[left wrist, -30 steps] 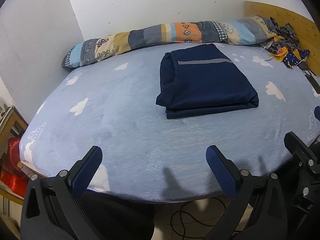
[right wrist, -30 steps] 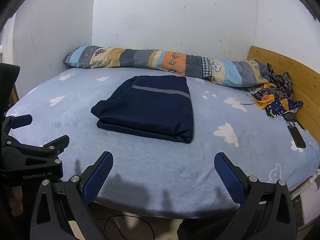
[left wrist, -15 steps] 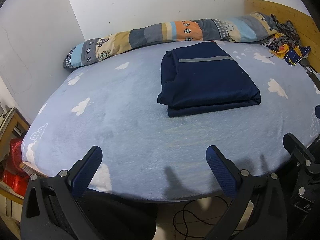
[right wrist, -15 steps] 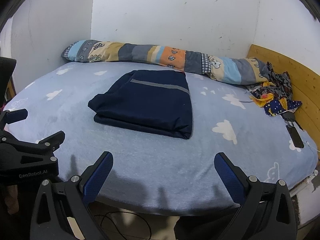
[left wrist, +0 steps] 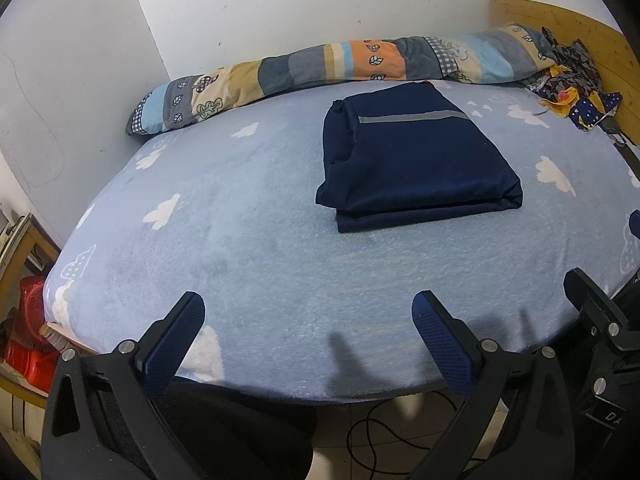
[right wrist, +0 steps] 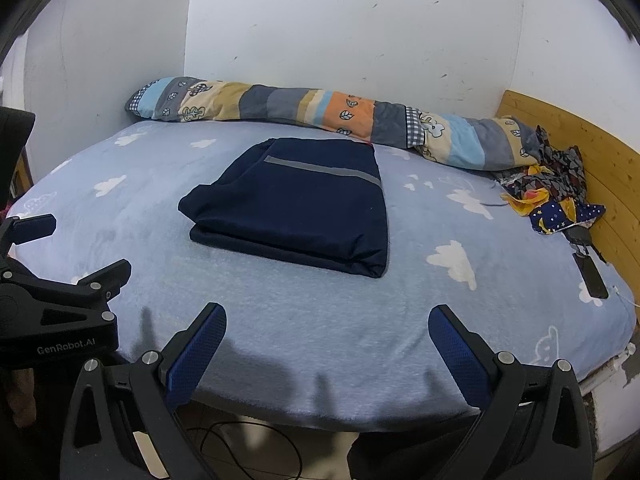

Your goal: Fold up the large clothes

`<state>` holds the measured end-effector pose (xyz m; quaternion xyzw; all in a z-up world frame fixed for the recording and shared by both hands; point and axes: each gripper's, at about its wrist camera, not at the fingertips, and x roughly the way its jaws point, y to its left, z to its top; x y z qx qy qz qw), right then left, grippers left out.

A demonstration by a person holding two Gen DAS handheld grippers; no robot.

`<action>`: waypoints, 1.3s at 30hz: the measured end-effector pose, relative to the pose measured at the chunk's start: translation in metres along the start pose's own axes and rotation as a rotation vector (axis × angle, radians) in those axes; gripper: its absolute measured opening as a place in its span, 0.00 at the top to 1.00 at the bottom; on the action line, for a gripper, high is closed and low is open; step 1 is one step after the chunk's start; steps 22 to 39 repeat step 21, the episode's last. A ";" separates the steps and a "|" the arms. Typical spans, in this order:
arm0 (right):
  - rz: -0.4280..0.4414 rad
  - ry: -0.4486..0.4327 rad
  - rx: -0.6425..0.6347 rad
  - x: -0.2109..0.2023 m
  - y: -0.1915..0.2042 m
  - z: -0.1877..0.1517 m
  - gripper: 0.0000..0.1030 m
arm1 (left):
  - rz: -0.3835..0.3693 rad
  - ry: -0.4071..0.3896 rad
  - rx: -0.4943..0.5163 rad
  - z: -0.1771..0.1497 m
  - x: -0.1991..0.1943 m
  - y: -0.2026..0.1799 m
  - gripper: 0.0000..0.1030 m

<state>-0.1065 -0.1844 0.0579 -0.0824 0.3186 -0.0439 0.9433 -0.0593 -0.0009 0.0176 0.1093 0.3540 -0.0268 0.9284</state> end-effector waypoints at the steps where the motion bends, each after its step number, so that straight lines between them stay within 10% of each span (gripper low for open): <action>1: 0.001 0.000 0.000 0.000 0.000 0.000 0.01 | 0.000 -0.001 0.001 0.000 0.000 0.000 0.00; 39: 0.000 0.000 0.000 0.001 -0.001 0.000 0.01 | 0.068 0.001 0.027 -0.002 -0.002 -0.002 0.00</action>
